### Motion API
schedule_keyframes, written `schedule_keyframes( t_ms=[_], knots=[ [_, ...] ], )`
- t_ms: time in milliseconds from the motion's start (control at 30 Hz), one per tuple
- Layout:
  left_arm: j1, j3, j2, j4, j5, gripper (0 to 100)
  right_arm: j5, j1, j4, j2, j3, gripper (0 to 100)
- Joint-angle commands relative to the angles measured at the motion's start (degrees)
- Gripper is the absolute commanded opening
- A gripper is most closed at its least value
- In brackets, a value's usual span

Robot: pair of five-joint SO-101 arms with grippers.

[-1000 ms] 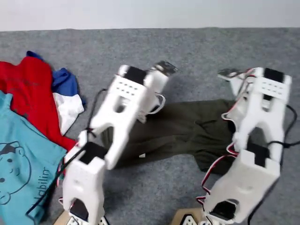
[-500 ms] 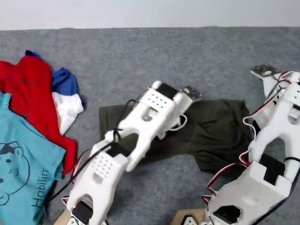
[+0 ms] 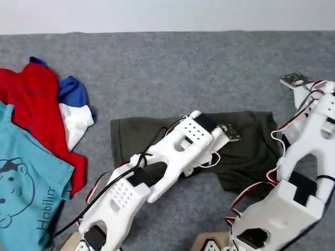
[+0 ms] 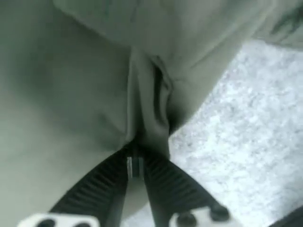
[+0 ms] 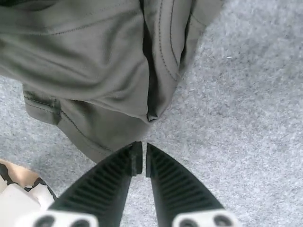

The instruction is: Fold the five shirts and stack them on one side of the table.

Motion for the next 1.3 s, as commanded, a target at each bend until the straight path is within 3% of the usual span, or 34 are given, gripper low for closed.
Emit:
schedule_keyframes(
  t_ms=[0, 433, 567, 800, 1267],
  knots=[
    [-0.35, 1.1, -4.84, 1.85, -0.35, 0, -0.53, 0.57, 2.07, -3.65, -2.29, 3.9],
    [-0.79, 7.25, -20.92, 1.85, -0.35, 0, -0.53, 0.48, 2.07, -3.74, -2.29, 3.9],
    [-4.92, 13.23, -23.82, 1.76, -0.35, 0, -0.53, 0.57, 2.24, -3.74, -2.29, 3.9],
    [-16.44, 14.81, -24.18, 1.67, -3.43, 0, -0.53, 0.57, 2.33, -3.74, -2.29, 3.9],
    [-16.88, 28.53, -20.4, -3.96, -4.66, 0, -0.53, 0.66, 2.33, -3.74, -2.29, 3.9]
  ],
)
